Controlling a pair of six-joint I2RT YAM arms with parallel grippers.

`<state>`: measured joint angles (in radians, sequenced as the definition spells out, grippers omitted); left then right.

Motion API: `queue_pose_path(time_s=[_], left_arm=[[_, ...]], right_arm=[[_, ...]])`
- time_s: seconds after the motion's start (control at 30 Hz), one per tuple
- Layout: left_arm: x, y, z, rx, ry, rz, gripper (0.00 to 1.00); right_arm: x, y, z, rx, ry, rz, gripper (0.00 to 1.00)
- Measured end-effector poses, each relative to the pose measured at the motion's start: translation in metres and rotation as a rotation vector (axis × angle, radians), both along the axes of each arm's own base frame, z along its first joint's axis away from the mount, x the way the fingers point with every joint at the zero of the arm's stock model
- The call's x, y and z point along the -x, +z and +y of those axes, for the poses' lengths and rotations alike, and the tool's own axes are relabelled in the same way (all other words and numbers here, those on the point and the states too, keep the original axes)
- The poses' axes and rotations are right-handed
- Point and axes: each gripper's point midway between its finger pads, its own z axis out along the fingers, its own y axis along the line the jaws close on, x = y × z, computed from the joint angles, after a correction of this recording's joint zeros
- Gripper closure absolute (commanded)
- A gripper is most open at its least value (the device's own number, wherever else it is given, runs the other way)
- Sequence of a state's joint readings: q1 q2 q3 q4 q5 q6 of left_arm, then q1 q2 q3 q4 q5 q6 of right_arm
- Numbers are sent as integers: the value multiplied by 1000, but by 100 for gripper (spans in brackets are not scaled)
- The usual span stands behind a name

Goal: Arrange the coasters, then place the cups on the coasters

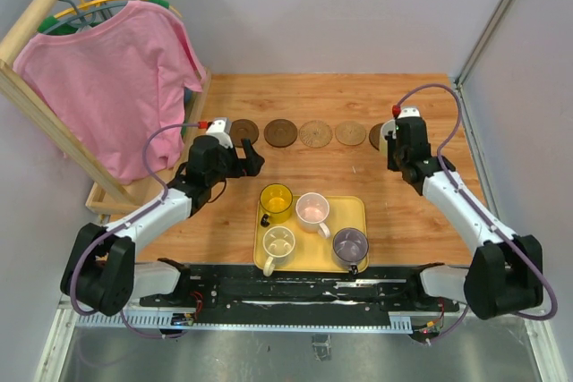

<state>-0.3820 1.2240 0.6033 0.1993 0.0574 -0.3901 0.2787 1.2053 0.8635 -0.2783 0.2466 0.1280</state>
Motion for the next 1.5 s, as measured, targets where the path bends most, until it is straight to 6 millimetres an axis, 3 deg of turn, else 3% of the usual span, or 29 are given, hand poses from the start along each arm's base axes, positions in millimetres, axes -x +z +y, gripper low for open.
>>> queue_pose_path(time_s=[0.13, 0.43, 0.63, 0.97, 1.5], left_arm=[[-8, -2, 2, -14, 26, 5, 0], [-22, -12, 8, -49, 81, 20, 0], [-24, -26, 9, -66, 92, 54, 0], [-31, -28, 6, -70, 92, 64, 0], [-31, -32, 4, -64, 85, 79, 0]], right_arm=[[-26, -8, -17, -20, -49, 12, 99], [-85, -17, -27, -73, -39, -10, 99], [-112, -33, -40, -106, -50, 15, 99], [-122, -50, -33, -150, -13, 54, 99], [-121, -50, -29, -165, 4, 60, 99]])
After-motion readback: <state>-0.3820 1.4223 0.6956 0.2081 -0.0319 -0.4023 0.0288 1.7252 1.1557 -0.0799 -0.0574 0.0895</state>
